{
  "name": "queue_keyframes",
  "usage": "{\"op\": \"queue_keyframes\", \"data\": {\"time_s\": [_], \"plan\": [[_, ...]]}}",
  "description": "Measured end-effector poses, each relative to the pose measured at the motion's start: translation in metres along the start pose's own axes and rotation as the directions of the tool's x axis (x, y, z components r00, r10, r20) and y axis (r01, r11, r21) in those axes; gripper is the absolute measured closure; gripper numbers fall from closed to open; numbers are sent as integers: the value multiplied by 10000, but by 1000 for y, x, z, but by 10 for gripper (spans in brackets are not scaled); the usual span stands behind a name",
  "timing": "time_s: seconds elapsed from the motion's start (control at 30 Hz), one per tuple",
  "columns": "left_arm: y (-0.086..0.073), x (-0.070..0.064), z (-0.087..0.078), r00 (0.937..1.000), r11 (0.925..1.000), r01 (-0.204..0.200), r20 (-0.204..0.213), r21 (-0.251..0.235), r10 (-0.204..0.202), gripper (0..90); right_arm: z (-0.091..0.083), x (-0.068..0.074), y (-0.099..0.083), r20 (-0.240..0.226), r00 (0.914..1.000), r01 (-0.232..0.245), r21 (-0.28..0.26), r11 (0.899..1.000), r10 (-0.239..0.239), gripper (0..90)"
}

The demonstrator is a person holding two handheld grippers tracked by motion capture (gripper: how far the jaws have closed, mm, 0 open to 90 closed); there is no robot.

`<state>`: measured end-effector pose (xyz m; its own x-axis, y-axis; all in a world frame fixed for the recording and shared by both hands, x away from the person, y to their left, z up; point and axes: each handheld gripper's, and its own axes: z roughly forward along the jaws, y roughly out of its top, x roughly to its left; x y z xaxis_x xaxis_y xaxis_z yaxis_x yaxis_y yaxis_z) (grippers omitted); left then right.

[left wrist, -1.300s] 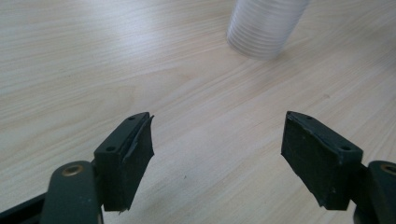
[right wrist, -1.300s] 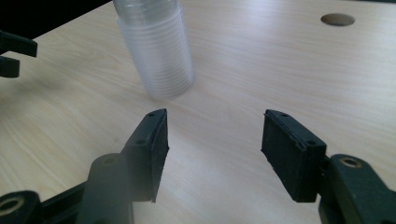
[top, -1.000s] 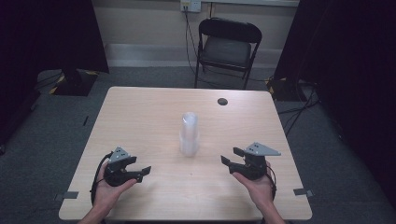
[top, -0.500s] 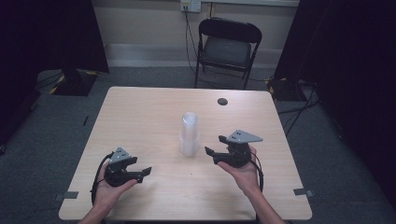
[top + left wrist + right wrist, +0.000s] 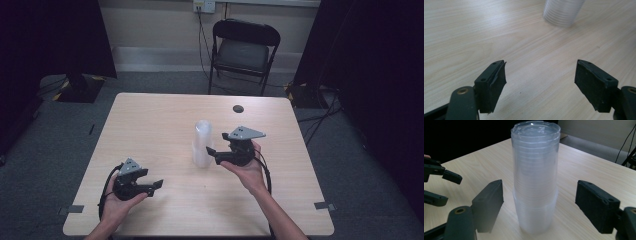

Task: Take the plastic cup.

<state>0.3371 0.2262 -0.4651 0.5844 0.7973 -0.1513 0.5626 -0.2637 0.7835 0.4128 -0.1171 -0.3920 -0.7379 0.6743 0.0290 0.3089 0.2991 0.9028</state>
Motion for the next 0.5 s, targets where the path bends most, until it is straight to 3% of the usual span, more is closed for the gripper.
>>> {"op": "queue_keyframes", "data": {"time_s": [0.23, 0.5], "plan": [[-3, -2, -3, 9999, 10000, -73, 79, -44, 73, 250, 18, -4, 5, -165, 9997, -203, -376, 9991, 197, 191], [-7, -2, -7, 9999, 9999, -102, 106, -93, 102, 250, 32, -4, 3, -152, 9999, -42, -293, 9996, 37, 172]]}}
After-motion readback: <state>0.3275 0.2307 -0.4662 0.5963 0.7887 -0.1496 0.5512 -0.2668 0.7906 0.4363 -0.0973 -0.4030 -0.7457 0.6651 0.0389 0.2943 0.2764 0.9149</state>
